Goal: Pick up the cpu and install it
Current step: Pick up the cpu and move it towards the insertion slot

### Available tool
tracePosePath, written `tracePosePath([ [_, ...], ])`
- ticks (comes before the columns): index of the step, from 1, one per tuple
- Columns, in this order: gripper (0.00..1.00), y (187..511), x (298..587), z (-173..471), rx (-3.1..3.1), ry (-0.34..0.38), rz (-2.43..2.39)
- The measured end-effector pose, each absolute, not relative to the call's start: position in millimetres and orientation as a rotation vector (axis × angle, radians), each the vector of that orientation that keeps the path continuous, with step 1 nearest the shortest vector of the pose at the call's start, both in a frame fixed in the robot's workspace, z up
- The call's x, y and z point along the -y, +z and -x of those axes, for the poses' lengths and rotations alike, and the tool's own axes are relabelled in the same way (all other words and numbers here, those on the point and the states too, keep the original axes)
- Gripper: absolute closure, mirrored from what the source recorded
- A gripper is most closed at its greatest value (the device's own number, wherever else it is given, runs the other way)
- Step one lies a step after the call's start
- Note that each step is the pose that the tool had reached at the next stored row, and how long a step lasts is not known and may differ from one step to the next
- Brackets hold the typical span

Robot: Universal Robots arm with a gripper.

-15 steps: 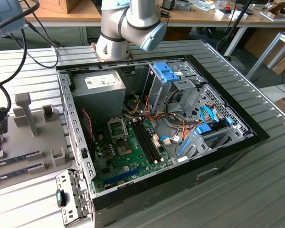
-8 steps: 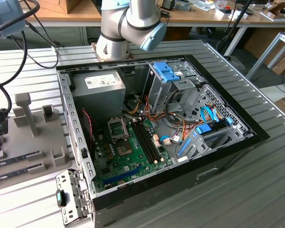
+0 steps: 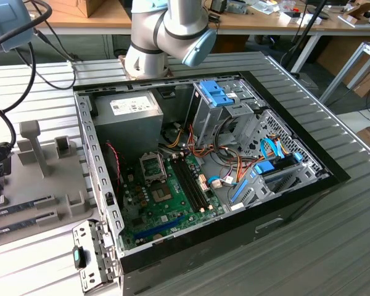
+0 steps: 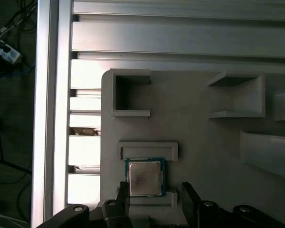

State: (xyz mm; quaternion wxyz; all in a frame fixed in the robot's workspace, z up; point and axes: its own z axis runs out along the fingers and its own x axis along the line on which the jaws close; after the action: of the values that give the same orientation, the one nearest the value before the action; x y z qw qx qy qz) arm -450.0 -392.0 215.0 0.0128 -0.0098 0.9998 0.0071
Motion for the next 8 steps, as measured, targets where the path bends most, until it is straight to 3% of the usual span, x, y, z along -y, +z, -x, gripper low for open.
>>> tracePosePath([
  [8,0.44,210.8,392.0,450.0,-3.116,0.022,0.031],
])
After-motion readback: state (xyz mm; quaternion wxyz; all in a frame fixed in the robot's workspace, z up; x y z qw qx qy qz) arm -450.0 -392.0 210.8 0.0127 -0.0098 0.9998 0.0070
